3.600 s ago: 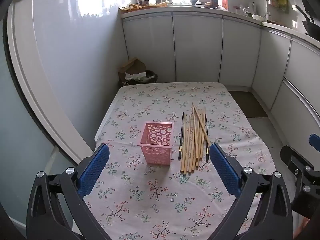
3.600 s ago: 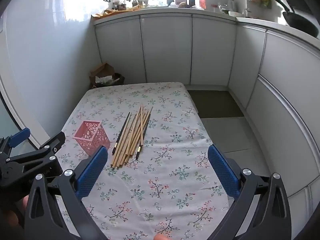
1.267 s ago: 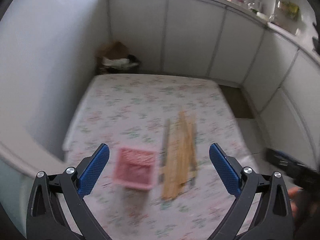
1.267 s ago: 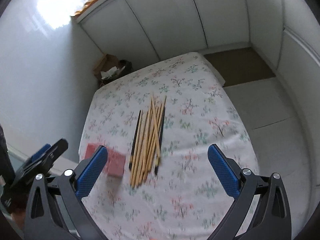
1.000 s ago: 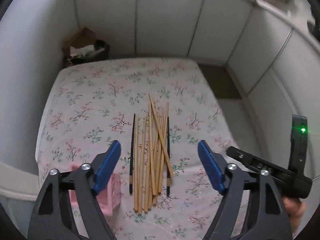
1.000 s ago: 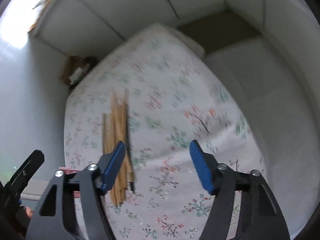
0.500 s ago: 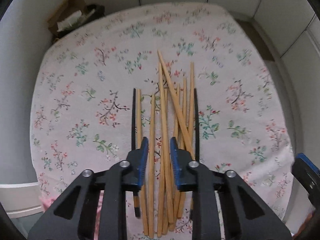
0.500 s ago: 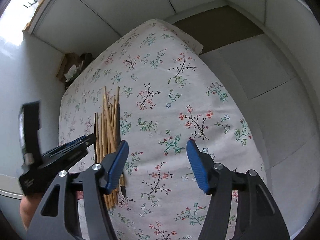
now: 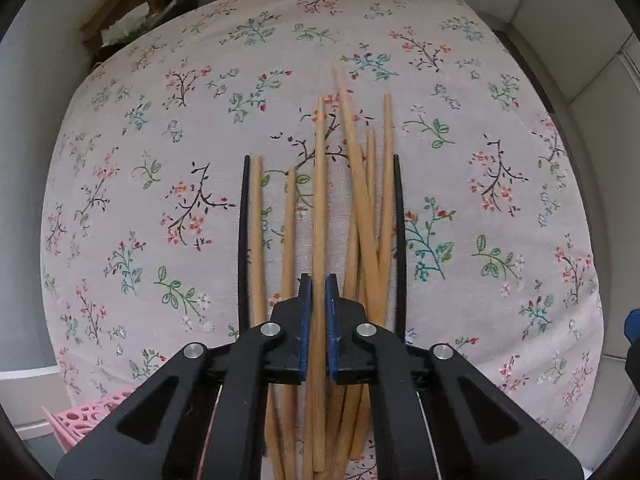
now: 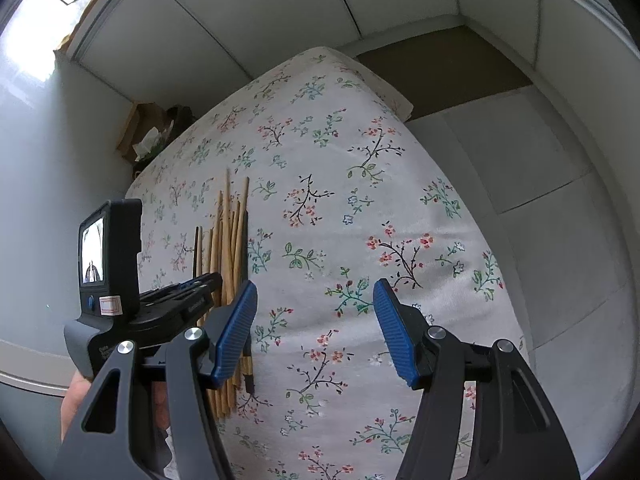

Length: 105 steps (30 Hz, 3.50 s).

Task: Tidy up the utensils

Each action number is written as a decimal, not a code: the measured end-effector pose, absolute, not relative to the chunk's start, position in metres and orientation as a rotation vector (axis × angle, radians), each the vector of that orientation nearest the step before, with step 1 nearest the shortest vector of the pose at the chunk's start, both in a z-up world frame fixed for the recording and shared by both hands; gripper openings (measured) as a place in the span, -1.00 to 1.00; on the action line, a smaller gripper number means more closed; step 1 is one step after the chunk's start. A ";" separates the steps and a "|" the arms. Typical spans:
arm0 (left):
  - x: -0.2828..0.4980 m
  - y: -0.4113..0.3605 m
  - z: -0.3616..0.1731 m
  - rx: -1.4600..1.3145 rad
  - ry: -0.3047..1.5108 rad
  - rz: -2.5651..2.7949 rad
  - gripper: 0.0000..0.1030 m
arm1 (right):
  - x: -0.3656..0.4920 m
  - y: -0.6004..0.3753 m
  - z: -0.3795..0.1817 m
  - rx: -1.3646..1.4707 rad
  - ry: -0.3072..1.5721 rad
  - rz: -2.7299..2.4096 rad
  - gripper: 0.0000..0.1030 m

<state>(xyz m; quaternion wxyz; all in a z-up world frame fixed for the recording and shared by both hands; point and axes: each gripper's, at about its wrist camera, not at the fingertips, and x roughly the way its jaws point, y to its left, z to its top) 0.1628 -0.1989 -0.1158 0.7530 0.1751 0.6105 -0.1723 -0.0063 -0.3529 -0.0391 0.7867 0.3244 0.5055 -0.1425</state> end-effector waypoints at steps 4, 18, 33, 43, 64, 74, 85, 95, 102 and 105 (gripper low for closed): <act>0.157 -0.184 -0.107 0.321 1.314 -0.402 -0.88 | -0.004 -0.349 -0.041 0.666 1.101 -0.309 0.11; 0.088 -0.114 -0.016 0.042 1.043 -0.501 -0.88 | 0.020 -0.315 -0.060 0.635 1.152 -0.193 -0.05; 0.042 -0.048 0.054 -0.216 0.723 -0.441 -0.88 | 0.131 -0.268 -0.096 0.435 1.281 -0.154 -0.66; 0.052 -0.019 0.045 -0.208 0.722 -0.416 -0.88 | 0.148 -0.258 -0.114 0.349 1.368 -0.217 -0.98; 0.054 -0.020 0.040 -0.192 0.707 -0.470 -0.88 | 0.073 -0.277 -0.073 0.479 1.225 -0.134 -0.86; 0.052 -0.005 0.047 -0.217 0.572 -0.483 -0.88 | 0.036 -0.268 0.032 0.551 0.764 -0.086 -0.86; 0.071 0.000 0.010 -0.208 0.500 -0.427 -0.88 | 0.037 -0.210 0.067 0.505 0.447 0.014 -0.86; 0.075 0.009 -0.006 -0.220 0.493 -0.394 -0.88 | 0.047 -0.177 0.053 0.421 0.442 0.040 -0.85; 0.076 0.001 -0.007 -0.173 0.501 -0.411 -0.88 | 0.044 -0.182 0.047 0.435 0.446 0.045 -0.85; 0.075 -0.003 -0.006 -0.119 0.524 -0.414 -0.88 | 0.044 -0.180 0.043 0.432 0.447 0.051 -0.85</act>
